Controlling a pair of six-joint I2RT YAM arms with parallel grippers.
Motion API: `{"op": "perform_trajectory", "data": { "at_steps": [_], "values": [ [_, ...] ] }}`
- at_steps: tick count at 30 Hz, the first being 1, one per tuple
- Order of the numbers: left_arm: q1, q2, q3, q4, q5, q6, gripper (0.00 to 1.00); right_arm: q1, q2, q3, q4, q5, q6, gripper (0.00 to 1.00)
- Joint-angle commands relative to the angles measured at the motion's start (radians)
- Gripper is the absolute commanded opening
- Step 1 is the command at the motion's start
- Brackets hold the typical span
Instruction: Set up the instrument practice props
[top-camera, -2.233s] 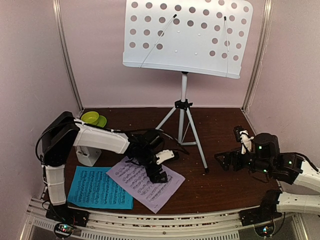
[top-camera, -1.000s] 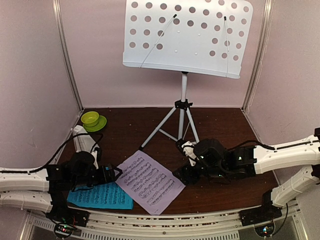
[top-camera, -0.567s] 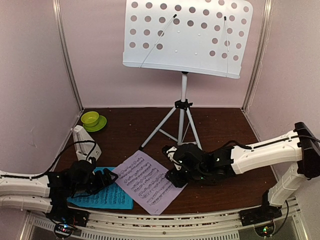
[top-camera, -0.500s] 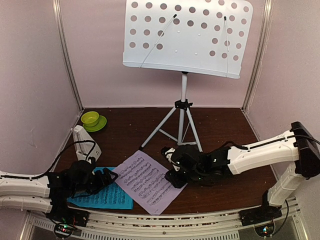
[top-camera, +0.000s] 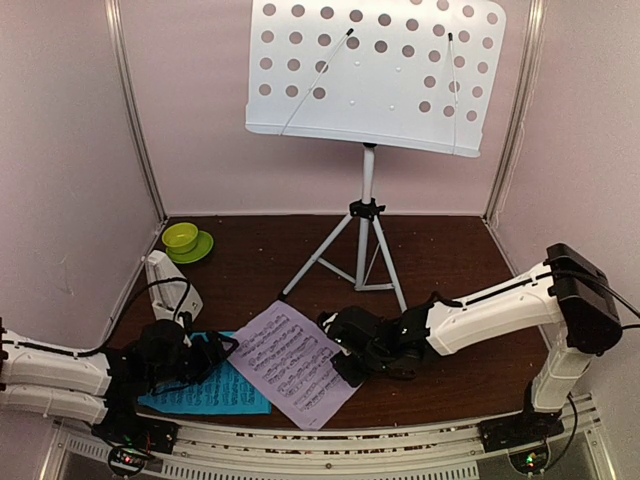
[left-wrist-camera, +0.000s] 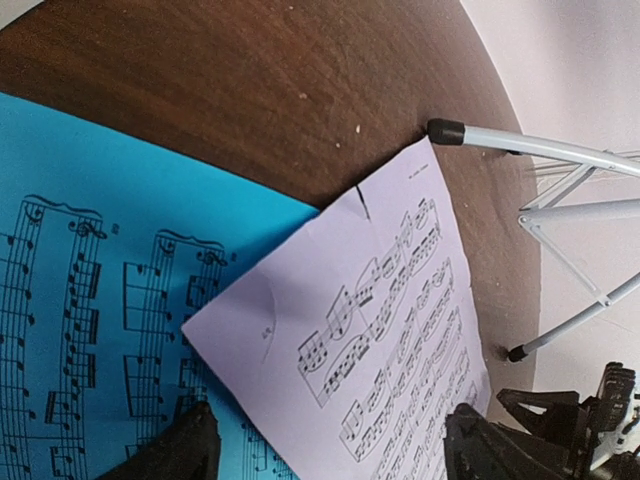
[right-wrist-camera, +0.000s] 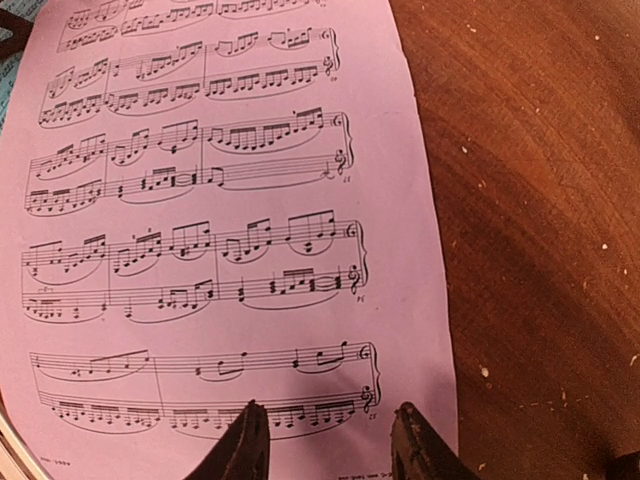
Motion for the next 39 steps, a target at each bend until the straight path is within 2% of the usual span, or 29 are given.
{"op": "perform_trajectory", "data": {
  "at_steps": [1, 9, 12, 15, 19, 23, 25, 26, 30, 34, 36, 39],
  "values": [
    [0.021, 0.11, -0.004, 0.121, 0.058, 0.032, 0.8, 0.008, 0.03, 0.016, 0.0, -0.011, -0.01, 0.42],
    [0.031, 0.307, 0.056, 0.332, 0.109, 0.065, 0.76, 0.007, 0.073, 0.012, 0.013, -0.034, -0.042, 0.39],
    [0.031, 0.316, 0.074, 0.388, 0.095, 0.094, 0.71, 0.008, 0.075, 0.015, 0.015, -0.036, -0.046, 0.39],
    [0.031, 0.276, 0.117, 0.335, 0.074, 0.171, 0.63, 0.007, 0.071, 0.018, 0.015, -0.037, -0.048, 0.39],
    [0.031, 0.219, 0.202, 0.158, 0.05, 0.294, 0.42, 0.007, 0.052, 0.02, 0.022, -0.036, -0.048, 0.39],
    [0.037, 0.235, 0.265, 0.068, 0.053, 0.356, 0.13, 0.007, 0.018, 0.029, 0.031, -0.031, -0.055, 0.41],
    [0.039, 0.243, 0.298, 0.034, 0.069, 0.396, 0.03, 0.007, -0.011, 0.037, 0.032, -0.029, -0.06, 0.43],
    [0.04, 0.24, 0.319, 0.007, 0.078, 0.428, 0.0, 0.008, -0.032, 0.042, 0.03, -0.026, -0.062, 0.46],
    [0.038, 0.175, 0.416, -0.116, 0.132, 0.633, 0.0, 0.008, -0.149, 0.041, 0.049, -0.025, -0.102, 0.6],
    [0.038, 0.088, 0.521, -0.248, 0.233, 0.856, 0.0, 0.006, -0.306, 0.044, 0.06, -0.055, -0.208, 0.78],
    [0.038, 0.058, 0.584, -0.375, 0.296, 0.968, 0.0, 0.006, -0.368, 0.051, 0.06, -0.084, -0.278, 0.88],
    [0.025, 0.025, 0.714, -0.559, 0.384, 1.094, 0.0, 0.006, -0.436, 0.09, 0.019, -0.106, -0.359, 0.95]
  ]
}}
